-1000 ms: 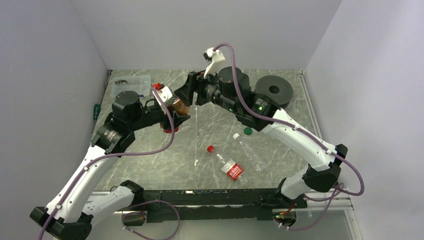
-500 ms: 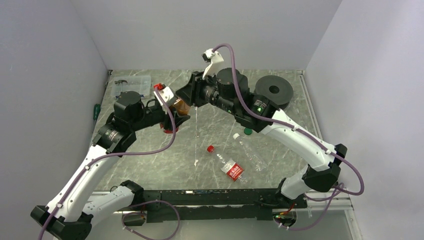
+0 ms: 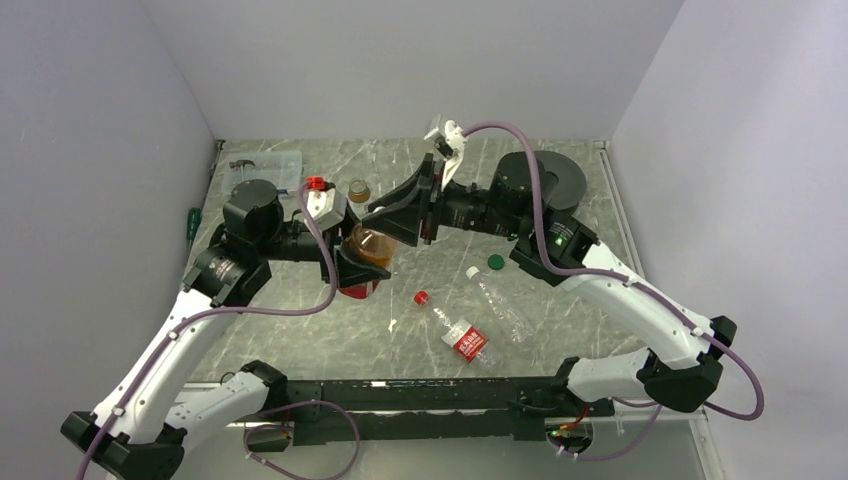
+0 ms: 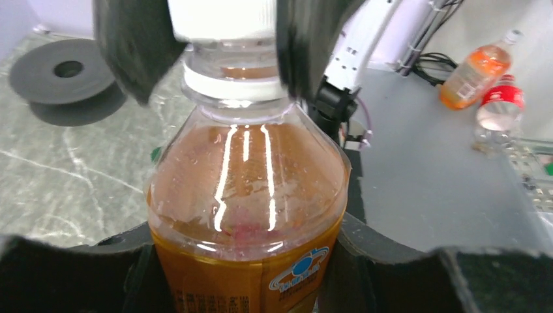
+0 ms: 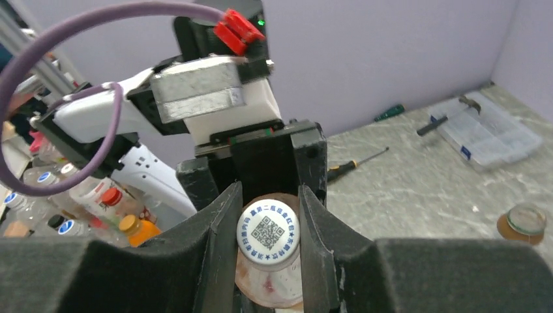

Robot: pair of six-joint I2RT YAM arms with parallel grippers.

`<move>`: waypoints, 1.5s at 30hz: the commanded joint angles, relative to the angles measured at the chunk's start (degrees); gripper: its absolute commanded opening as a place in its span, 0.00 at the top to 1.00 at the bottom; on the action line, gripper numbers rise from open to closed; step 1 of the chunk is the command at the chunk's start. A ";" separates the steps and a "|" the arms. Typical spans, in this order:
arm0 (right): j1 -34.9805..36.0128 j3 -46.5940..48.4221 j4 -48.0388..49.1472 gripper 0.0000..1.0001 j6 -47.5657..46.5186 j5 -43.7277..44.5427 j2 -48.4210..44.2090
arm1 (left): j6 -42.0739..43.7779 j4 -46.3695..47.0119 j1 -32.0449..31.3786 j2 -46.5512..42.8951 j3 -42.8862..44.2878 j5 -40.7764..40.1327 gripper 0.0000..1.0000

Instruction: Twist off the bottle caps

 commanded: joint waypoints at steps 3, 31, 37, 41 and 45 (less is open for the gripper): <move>-2.59 -0.30 12.54 0.90 -0.23 -7.24 -3.05 | 1.48 -4.67 -0.16 0.81 1.07 8.56 1.00; -1.30 -4.88 4.17 0.41 3.95 2.60 -1.67 | 2.70 -1.42 -0.18 -1.29 -0.62 -11.29 1.00; 1.07 -3.51 2.61 0.73 3.32 5.34 1.09 | 2.34 -1.21 -0.18 -0.59 -0.73 -10.13 1.00; 1.17 -3.85 1.42 0.97 1.73 10.42 1.09 | 1.51 -3.37 -0.18 -0.04 -0.43 -11.91 0.48; 0.98 -2.40 -2.76 1.00 -2.65 17.20 1.54 | 1.80 -6.23 -0.18 0.53 -0.07 -17.44 0.01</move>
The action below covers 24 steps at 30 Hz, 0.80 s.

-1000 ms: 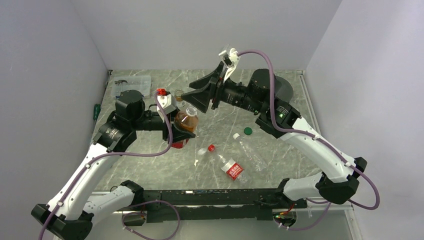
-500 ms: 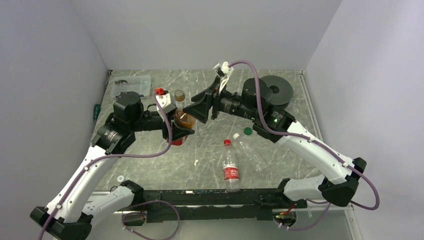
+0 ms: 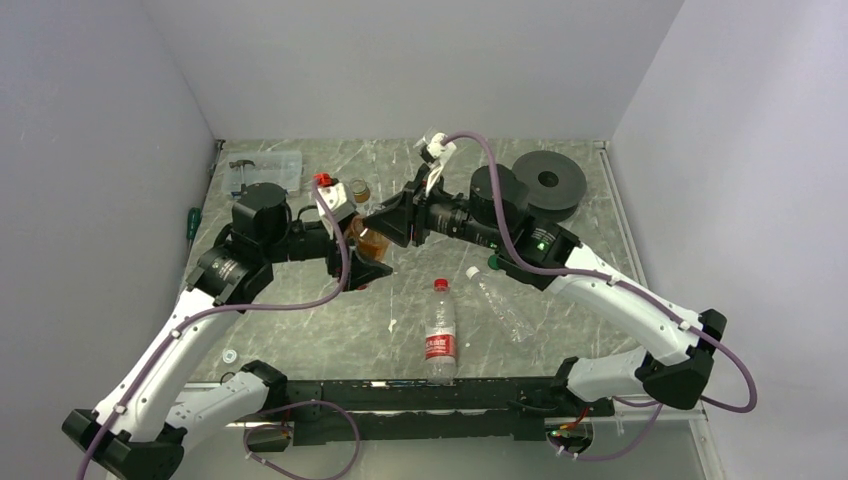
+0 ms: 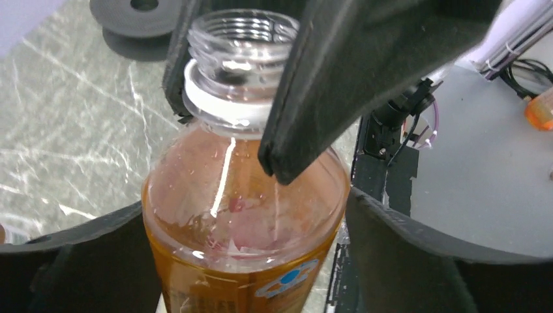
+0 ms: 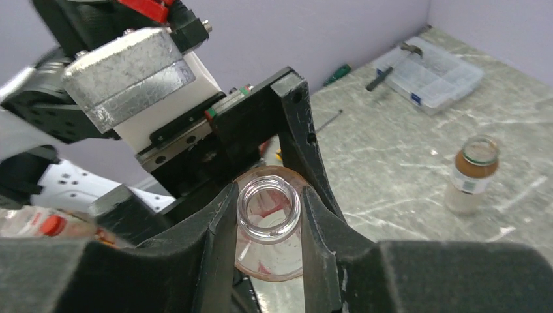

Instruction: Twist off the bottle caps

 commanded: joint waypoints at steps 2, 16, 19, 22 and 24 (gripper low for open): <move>0.03 3.11 -4.20 1.00 -6.51 10.37 1.36 | 0.14 -2.89 -0.23 0.77 0.87 -8.75 0.01; -4.79 -2.49 0.34 1.00 -16.49 26.10 11.44 | 1.67 -24.95 0.17 7.57 7.35 -35.73 0.01; -6.85 -4.67 6.10 1.00 -16.86 27.82 14.67 | 1.01 -27.69 0.34 9.07 8.43 -39.83 0.01; -8.82 -5.82 11.97 1.00 -16.93 28.19 17.73 | 0.47 -28.57 0.96 8.91 8.37 -40.96 0.01; -9.56 -5.91 14.59 1.00 -17.30 29.34 20.22 | 0.09 -28.66 1.30 8.42 8.41 -40.84 0.01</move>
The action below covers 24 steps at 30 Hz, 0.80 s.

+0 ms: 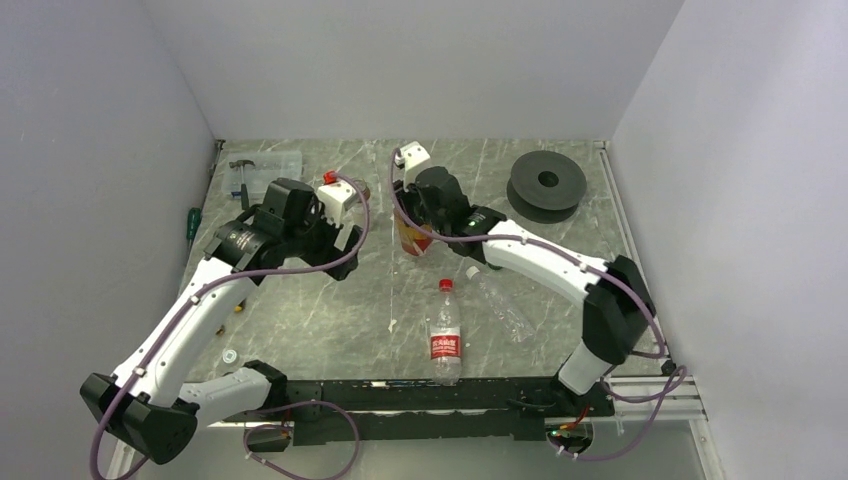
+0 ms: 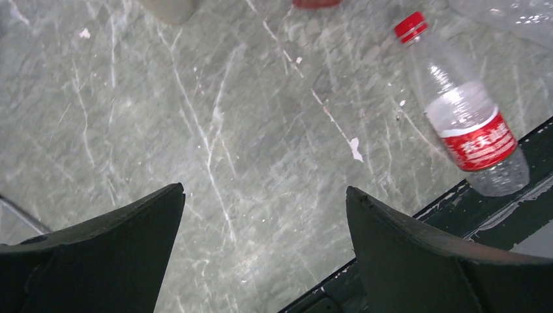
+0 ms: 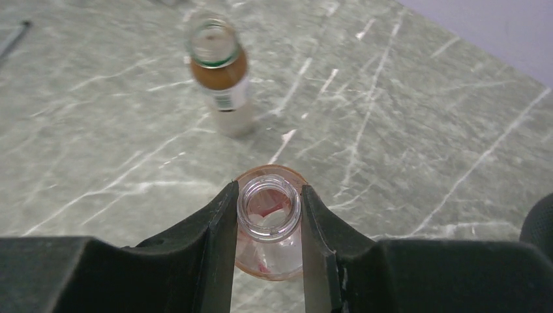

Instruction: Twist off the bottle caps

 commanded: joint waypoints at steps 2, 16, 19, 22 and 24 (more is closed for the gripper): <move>-2.40 0.49 13.33 1.00 -1.92 5.03 3.70 | -0.90 -2.63 0.86 -1.13 2.63 -3.25 0.00; -5.78 0.09 18.66 1.00 8.34 3.77 11.94 | -0.63 -2.61 1.62 0.45 3.27 -1.40 0.01; -5.78 -0.56 18.67 1.00 8.94 3.59 12.34 | -0.67 -2.92 1.67 1.31 3.71 -0.80 0.00; -5.78 -1.49 18.68 0.82 9.44 3.85 12.05 | -0.47 -3.66 1.67 2.15 4.48 -0.34 0.01; -5.78 -1.61 18.07 0.69 9.50 4.07 11.85 | -0.37 -3.65 1.67 2.27 4.72 -0.11 0.01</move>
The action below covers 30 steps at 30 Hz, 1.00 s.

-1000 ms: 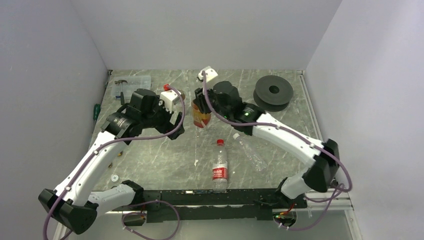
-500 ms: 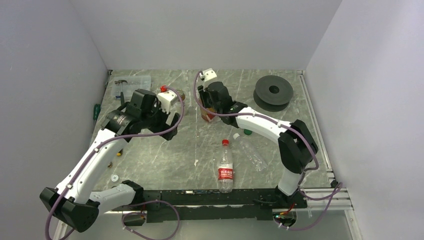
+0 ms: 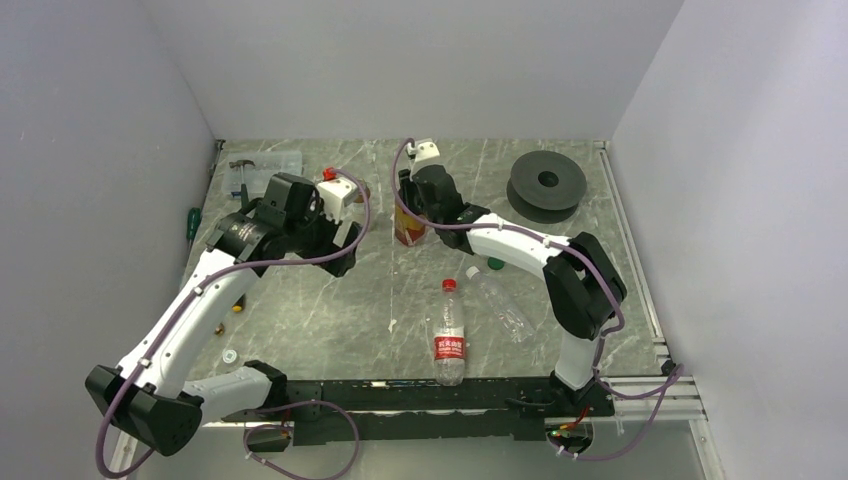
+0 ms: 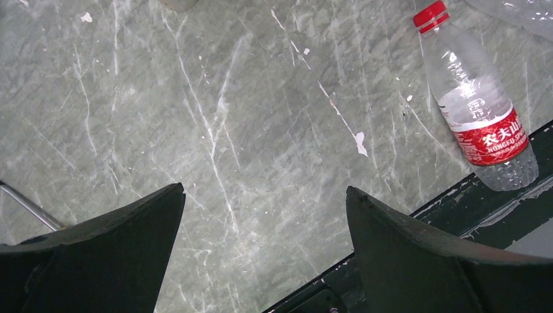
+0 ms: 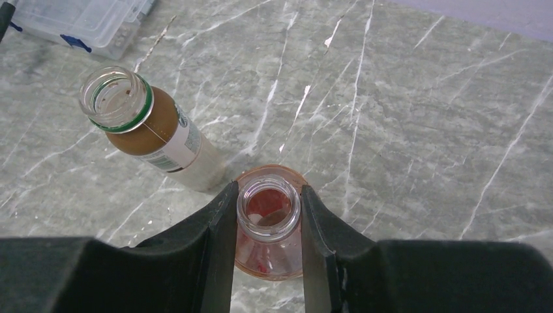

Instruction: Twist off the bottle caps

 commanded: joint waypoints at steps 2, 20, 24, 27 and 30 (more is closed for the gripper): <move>-0.10 -0.78 2.15 0.56 1.50 0.92 -1.06 | -0.20 0.07 0.20 0.23 2.79 1.52 0.01; 0.81 0.24 -15.68 0.00 8.23 4.31 -14.45 | 0.01 -0.75 0.20 0.13 4.12 2.66 0.01; 3.82 -0.77 -29.42 0.00 14.57 3.82 -18.20 | 0.02 -0.46 0.20 -0.72 4.28 2.93 0.01; 7.65 -2.95 -37.18 0.00 18.21 3.03 -19.78 | 0.69 1.89 0.20 -3.09 2.83 3.53 0.01; 10.66 -5.85 -43.34 0.00 21.95 1.98 -20.44 | 1.30 4.42 0.20 -5.73 0.96 4.54 0.01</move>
